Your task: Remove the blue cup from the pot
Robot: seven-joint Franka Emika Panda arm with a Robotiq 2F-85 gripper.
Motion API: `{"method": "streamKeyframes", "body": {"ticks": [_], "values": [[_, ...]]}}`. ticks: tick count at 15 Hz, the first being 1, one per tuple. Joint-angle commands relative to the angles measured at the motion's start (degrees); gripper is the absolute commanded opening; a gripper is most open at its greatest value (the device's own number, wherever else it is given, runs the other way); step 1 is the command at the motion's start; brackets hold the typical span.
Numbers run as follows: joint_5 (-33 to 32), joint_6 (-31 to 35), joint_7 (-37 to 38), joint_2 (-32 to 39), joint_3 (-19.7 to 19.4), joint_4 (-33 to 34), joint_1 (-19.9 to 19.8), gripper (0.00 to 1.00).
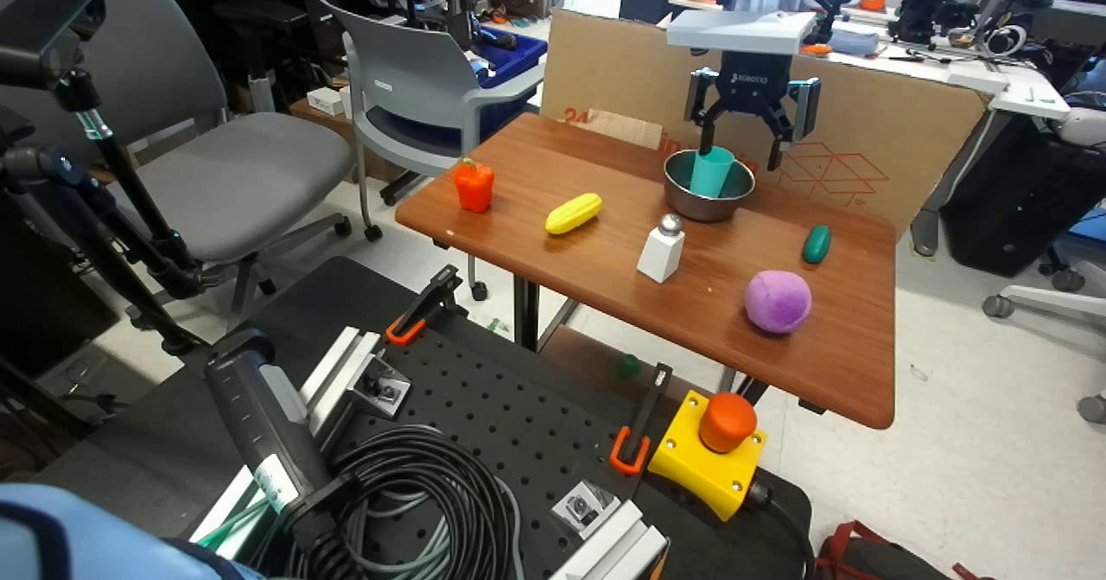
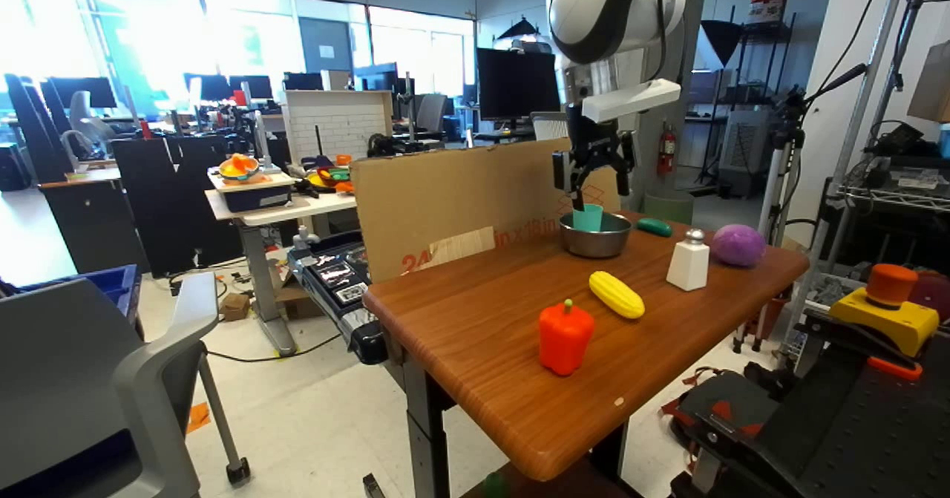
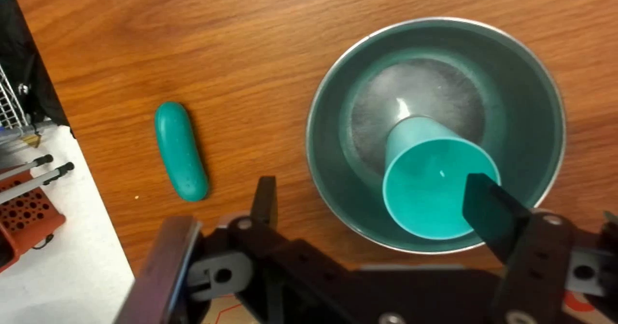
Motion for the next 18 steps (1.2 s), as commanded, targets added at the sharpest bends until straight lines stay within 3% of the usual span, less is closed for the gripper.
{"method": "streamKeyframes", "body": {"ticks": [1,9,14,18], "values": [[0.9,-5.3,-0.2,3.4,-1.2,5.4,1.7,0.65],[1.8,-15.5,1.0,7.5,-1.3,12.3,2.0,0.03],[2.2,-17.9,2.5,6.0,-1.6,12.7,1.9,0.0],[2.2,-16.0,2.7,0.3,-1.5,7.8,2.1,0.01]]}}
